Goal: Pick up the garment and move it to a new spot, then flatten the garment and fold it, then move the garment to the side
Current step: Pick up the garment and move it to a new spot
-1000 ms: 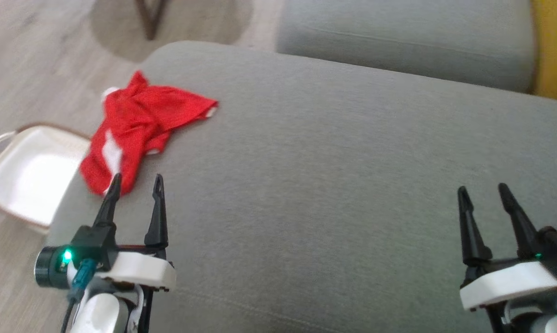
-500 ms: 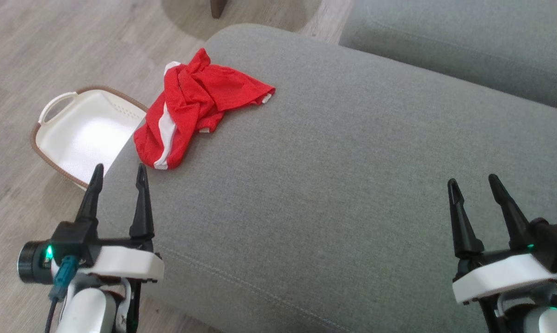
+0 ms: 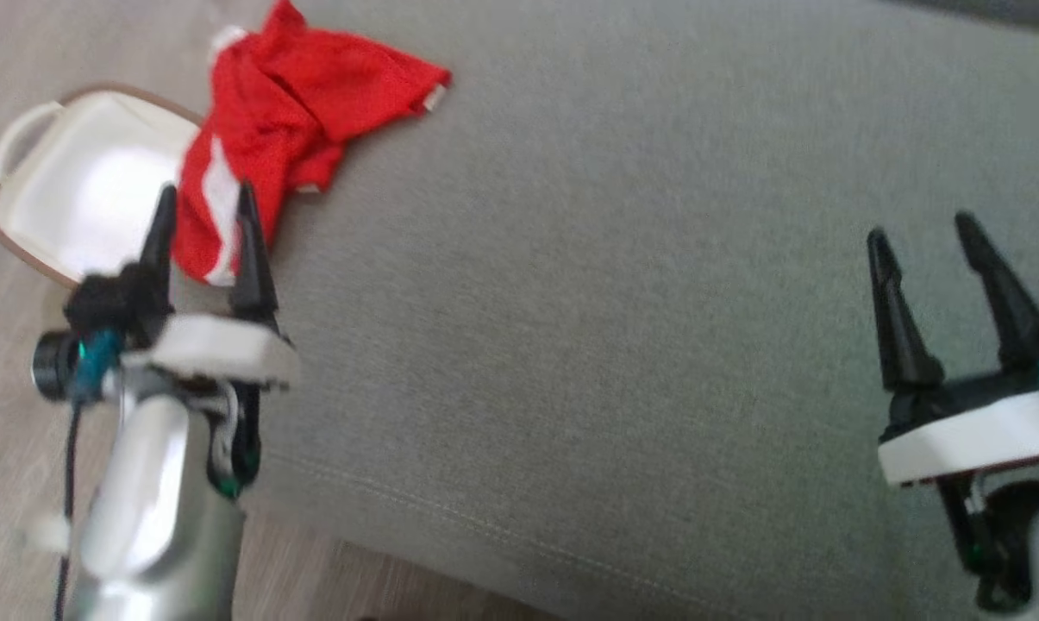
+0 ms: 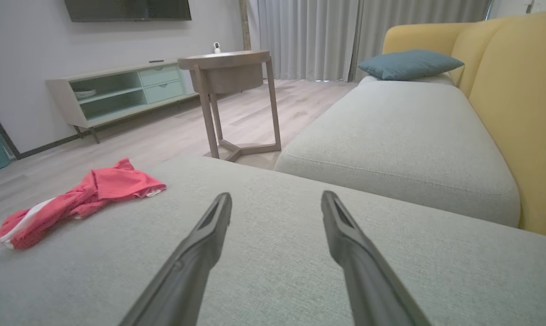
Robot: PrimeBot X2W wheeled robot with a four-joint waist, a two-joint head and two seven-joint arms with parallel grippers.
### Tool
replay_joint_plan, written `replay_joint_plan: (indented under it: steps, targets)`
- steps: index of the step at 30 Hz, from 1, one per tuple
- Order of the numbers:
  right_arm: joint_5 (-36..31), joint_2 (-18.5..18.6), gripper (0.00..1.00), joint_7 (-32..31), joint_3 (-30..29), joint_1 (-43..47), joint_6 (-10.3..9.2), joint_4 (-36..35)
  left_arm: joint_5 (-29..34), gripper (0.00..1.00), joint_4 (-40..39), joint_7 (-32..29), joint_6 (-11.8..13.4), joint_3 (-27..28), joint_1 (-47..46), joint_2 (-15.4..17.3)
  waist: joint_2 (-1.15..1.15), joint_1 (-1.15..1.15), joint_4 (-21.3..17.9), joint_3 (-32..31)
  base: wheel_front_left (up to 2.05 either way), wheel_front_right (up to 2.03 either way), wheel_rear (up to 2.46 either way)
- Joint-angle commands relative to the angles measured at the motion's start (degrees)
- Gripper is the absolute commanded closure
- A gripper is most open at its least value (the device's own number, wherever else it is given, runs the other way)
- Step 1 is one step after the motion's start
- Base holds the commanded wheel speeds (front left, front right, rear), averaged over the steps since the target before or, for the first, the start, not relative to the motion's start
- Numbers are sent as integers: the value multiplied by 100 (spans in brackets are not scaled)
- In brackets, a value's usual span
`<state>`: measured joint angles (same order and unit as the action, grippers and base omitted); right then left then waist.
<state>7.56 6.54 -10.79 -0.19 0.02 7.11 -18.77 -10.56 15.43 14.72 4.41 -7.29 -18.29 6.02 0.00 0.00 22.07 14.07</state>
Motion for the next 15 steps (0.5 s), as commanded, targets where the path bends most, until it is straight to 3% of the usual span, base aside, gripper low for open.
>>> replay_joint_plan:
  steps: [1, 8, 15]
  targets:
    - [-9, 158, 0, -75, 126, -275, 37, -307, -86, 0, 277, 28, -77, 346, -549, 88, 0, 0, -375, 732, 0, 0, 0]
    - [43, 402, 0, -181, 67, -547, 37, -472, -277, 0, 2348, 28, -386, 670, -1829, 171, 0, 0, -608, 1425, 0, 0, 0]
    - [95, 510, 0, -179, 53, -628, 37, -462, -329, 0, 4161, -147, -534, 727, -2760, 496, 0, 0, -704, 1597, 0, 0, 0]
